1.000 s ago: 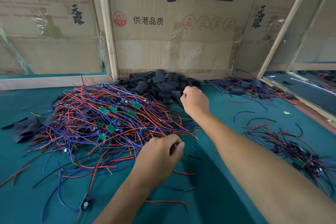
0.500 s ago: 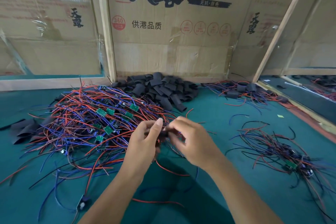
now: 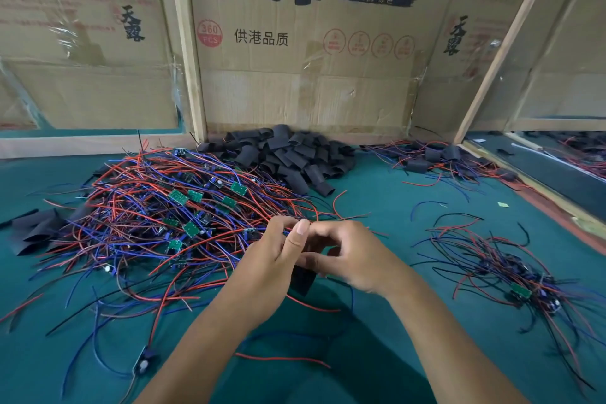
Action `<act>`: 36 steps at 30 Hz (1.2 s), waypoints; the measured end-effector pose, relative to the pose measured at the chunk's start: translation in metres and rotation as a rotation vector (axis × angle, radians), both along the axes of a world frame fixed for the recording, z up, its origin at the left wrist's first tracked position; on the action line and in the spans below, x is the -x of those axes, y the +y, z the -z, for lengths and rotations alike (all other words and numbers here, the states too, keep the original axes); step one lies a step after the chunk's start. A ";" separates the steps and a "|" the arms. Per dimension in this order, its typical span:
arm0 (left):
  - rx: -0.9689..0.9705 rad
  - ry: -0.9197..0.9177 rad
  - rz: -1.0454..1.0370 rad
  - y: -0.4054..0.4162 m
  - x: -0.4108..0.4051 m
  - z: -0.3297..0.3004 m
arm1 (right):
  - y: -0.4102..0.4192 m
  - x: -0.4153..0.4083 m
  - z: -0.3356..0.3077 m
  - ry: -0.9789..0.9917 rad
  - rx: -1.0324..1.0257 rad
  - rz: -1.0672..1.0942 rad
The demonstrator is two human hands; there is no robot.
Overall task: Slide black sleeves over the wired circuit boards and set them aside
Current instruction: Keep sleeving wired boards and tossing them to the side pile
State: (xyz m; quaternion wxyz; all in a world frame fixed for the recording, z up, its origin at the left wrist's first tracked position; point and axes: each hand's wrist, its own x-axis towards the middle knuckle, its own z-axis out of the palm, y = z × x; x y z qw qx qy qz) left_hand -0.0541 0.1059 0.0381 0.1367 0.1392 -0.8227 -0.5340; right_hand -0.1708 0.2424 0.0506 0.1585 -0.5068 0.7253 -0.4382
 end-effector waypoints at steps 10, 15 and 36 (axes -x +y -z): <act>-0.099 0.076 -0.212 -0.010 0.005 -0.003 | -0.010 -0.005 0.013 -0.180 0.012 0.036; 0.635 0.027 -0.281 -0.049 0.001 0.004 | -0.014 0.003 0.020 -0.153 0.064 0.223; 0.765 0.212 -0.249 -0.034 -0.016 -0.030 | 0.013 0.053 0.021 -0.278 0.351 0.782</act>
